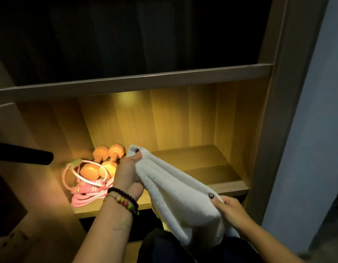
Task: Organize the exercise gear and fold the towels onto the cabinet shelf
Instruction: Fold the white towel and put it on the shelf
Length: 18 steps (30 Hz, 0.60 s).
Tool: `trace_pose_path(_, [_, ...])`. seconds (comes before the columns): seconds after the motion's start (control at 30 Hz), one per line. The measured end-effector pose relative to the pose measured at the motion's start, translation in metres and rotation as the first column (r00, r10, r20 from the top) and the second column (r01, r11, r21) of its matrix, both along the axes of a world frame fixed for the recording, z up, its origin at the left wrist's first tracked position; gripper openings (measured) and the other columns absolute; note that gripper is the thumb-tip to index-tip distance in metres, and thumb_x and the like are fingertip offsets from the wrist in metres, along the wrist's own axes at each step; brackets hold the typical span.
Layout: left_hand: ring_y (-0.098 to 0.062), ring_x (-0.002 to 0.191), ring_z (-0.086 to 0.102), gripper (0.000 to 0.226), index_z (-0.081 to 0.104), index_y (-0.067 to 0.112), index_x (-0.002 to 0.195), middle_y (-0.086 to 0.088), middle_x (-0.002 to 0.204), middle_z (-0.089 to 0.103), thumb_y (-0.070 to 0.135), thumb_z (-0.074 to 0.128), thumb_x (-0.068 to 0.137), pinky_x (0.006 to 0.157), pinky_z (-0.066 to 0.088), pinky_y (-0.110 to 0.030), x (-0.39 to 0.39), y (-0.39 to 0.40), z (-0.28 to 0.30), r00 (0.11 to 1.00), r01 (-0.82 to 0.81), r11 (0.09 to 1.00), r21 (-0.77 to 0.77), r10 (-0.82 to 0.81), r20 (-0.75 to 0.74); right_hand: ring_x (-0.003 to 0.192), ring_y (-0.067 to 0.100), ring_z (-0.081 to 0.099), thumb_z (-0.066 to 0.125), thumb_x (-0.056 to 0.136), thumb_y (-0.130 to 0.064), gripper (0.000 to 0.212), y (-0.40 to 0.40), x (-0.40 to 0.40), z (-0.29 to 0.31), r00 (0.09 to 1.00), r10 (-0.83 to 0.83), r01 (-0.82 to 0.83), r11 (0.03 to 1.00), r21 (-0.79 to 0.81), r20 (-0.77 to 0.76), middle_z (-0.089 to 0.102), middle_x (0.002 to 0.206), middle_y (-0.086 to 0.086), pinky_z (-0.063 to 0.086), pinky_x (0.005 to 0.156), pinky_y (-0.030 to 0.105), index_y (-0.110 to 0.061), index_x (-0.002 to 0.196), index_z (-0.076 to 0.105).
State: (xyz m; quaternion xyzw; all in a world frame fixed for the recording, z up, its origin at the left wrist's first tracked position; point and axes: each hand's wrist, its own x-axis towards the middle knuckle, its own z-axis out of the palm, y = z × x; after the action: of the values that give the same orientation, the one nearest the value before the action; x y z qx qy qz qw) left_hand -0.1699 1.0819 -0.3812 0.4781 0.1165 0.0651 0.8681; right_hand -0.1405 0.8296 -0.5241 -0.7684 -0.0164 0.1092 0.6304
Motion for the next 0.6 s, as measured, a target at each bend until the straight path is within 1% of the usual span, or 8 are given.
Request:
trace_pose_path(0.07, [-0.034, 0.100, 0.065, 0.039, 0.050, 0.001, 0.128, -0.022, 0.123, 0.061, 0.023, 0.053, 0.096, 0.093, 0.048, -0.048, -0.006, 0.012, -0.004, 0.999, -0.027, 0.998, 0.051, 0.029, -0.032, 0.063, 0.012, 0.055, 0.062, 0.092, -0.024, 0.026, 0.005, 0.001, 0.007, 0.992, -0.107, 0.107, 0.994, 0.003, 0.061, 0.062, 0.060, -0.003, 0.039, 0.059, 0.025, -0.013, 0.069, 0.067])
trace_pose_path(0.1, [-0.035, 0.106, 0.065, 0.042, 0.052, 0.000, 0.127, -0.022, 0.125, 0.062, 0.025, 0.057, 0.093, 0.099, 0.045, -0.052, -0.008, 0.018, -0.006, 0.999, -0.040, 0.995, 0.091, 0.043, -0.032, 0.065, 0.014, 0.057, 0.062, 0.092, -0.023, 0.023, 0.005, 0.004, 0.015, 0.986, -0.146, 0.145, 0.989, 0.021, 0.076, 0.063, 0.064, 0.001, 0.041, 0.059, 0.026, -0.010, 0.074, 0.069])
trace_pose_path(0.2, [-0.036, 0.109, 0.064, 0.037, 0.057, 0.003, 0.120, -0.021, 0.118, 0.066, 0.026, 0.062, 0.092, 0.102, 0.044, -0.056, -0.016, 0.031, -0.004, 0.998, -0.068, 0.968, 0.240, 0.067, 0.016, 0.071, 0.023, 0.058, 0.060, 0.091, -0.011, 0.016, 0.000, 0.015, 0.049, 0.981, -0.175, 0.165, 0.979, 0.119, 0.080, 0.065, 0.073, 0.010, 0.043, 0.065, 0.031, -0.007, 0.081, 0.072])
trace_pose_path(0.27, [-0.033, 0.103, 0.066, 0.028, 0.061, 0.004, 0.114, -0.018, 0.112, 0.069, 0.024, 0.059, 0.095, 0.096, 0.049, -0.051, -0.022, 0.035, 0.002, 0.995, -0.096, 0.944, 0.317, 0.085, 0.050, 0.075, 0.022, 0.059, 0.061, 0.088, -0.001, 0.018, -0.011, 0.018, 0.080, 0.975, -0.177, 0.158, 0.978, 0.138, 0.134, 0.067, 0.077, 0.008, 0.045, 0.066, 0.029, -0.012, 0.081, 0.074])
trace_pose_path(0.33, [-0.030, 0.096, 0.068, 0.023, 0.063, 0.006, 0.107, -0.016, 0.106, 0.071, 0.024, 0.057, 0.096, 0.087, 0.053, -0.045, -0.025, 0.032, 0.005, 0.993, -0.090, 0.940, 0.329, 0.061, 0.098, 0.083, 0.018, 0.060, 0.062, 0.085, 0.004, 0.022, -0.024, 0.019, 0.112, 0.952, -0.204, 0.186, 0.978, 0.097, 0.230, 0.068, 0.087, 0.004, 0.045, 0.068, 0.025, -0.016, 0.086, 0.073])
trace_pose_path(0.4, [-0.029, 0.092, 0.069, 0.022, 0.065, 0.006, 0.104, -0.015, 0.103, 0.072, 0.024, 0.055, 0.096, 0.083, 0.054, -0.042, -0.028, 0.020, 0.008, 0.990, -0.082, 0.940, 0.330, 0.039, 0.134, 0.088, 0.016, 0.060, 0.063, 0.085, 0.005, 0.027, -0.037, 0.019, 0.141, 0.907, -0.251, 0.244, 0.968, 0.065, 0.338, 0.068, 0.092, 0.001, 0.045, 0.069, 0.025, -0.021, 0.085, 0.071])
trace_pose_path(0.5, [-0.025, 0.087, 0.072, 0.024, 0.066, 0.007, 0.106, -0.013, 0.101, 0.074, 0.026, 0.056, 0.096, 0.071, 0.057, -0.034, -0.025, -0.001, 0.008, 0.986, -0.096, 0.959, 0.268, 0.054, 0.160, 0.091, 0.014, 0.059, 0.065, 0.086, -0.002, 0.027, -0.050, 0.013, 0.181, 0.821, -0.263, 0.315, 0.949, -0.019, 0.507, 0.068, 0.094, -0.004, 0.048, 0.075, 0.030, -0.028, 0.084, 0.070])
trace_pose_path(0.6, [-0.025, 0.086, 0.072, 0.025, 0.066, 0.008, 0.109, -0.012, 0.100, 0.074, 0.027, 0.057, 0.096, 0.066, 0.058, -0.033, -0.022, -0.019, 0.017, 0.983, -0.122, 0.980, 0.159, 0.097, 0.159, 0.084, 0.008, 0.057, 0.063, 0.088, -0.001, 0.025, -0.053, -0.001, 0.225, 0.724, -0.246, 0.337, 0.941, -0.019, 0.644, 0.066, 0.089, -0.004, 0.047, 0.067, 0.024, -0.025, 0.081, 0.068])
